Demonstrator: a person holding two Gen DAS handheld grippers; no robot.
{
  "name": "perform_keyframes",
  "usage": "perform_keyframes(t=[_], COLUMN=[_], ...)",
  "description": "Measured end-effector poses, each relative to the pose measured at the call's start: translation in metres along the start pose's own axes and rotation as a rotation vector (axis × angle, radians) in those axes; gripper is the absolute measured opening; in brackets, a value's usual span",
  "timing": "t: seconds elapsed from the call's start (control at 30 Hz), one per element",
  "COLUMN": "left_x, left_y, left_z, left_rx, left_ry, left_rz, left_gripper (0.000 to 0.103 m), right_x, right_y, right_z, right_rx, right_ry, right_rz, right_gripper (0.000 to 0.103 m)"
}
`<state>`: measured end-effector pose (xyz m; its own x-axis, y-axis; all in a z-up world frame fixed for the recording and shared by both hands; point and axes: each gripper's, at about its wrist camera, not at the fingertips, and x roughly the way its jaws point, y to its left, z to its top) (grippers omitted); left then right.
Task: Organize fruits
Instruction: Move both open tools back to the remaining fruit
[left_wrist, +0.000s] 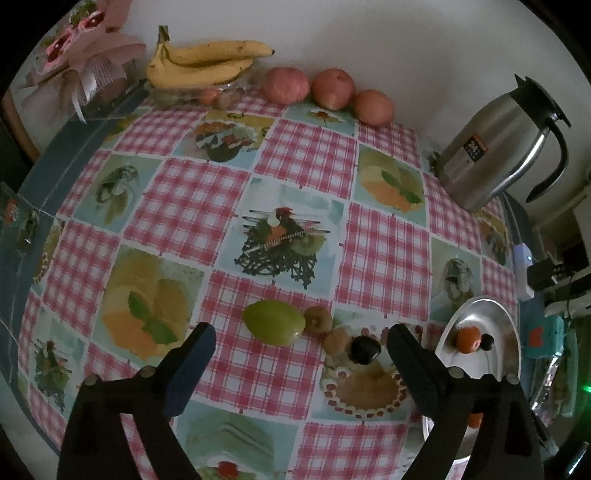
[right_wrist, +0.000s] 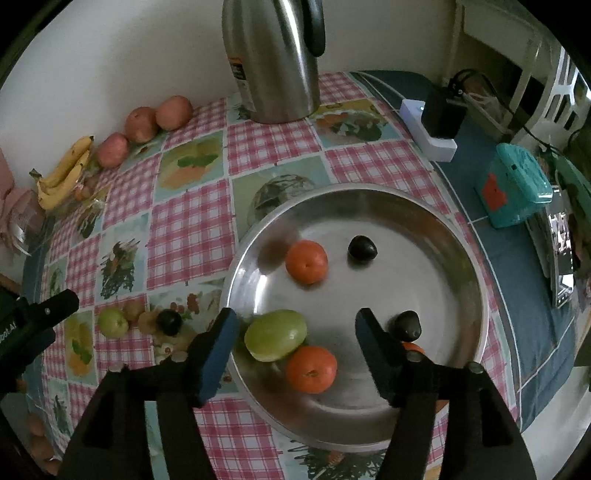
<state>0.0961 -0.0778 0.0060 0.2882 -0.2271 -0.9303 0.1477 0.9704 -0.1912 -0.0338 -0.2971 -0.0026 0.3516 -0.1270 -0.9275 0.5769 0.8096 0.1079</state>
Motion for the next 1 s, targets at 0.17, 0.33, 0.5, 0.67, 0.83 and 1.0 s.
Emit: perform_keyframes(t=[0.17, 0.33, 0.5, 0.67, 0.83, 1.0], left_x=[0.001, 0.001, 0.0, -0.001, -0.007, -0.009], left_y=[-0.002, -0.004, -0.004, -0.003, -0.001, 0.007], left_z=[-0.001, -0.002, -0.001, -0.001, 0.001, 0.004], left_rx=[0.006, 0.022, 0.03, 0.03, 0.027, 0.017], left_ry=[0.003, -0.011, -0.025, -0.028, -0.042, -0.052], left_rz=[0.003, 0.023, 0.031, 0.029, 0.024, 0.011], left_gripper=[0.096, 0.103, 0.103, 0.103, 0.103, 0.103], right_x=[0.0, -0.001, -0.001, -0.001, 0.002, 0.003], right_y=[-0.001, -0.002, -0.002, -0.002, 0.001, 0.007], right_z=[-0.001, -0.001, -0.001, -0.001, -0.003, -0.004], right_rx=[0.009, 0.015, 0.019, 0.019, 0.014, 0.008], right_ry=[-0.009, -0.033, -0.048, -0.059, -0.045, -0.036], right_rz=[0.002, 0.013, 0.006, 0.008, 0.008, 0.032], right_gripper=[0.08, 0.085, 0.099, 0.099, 0.099, 0.099])
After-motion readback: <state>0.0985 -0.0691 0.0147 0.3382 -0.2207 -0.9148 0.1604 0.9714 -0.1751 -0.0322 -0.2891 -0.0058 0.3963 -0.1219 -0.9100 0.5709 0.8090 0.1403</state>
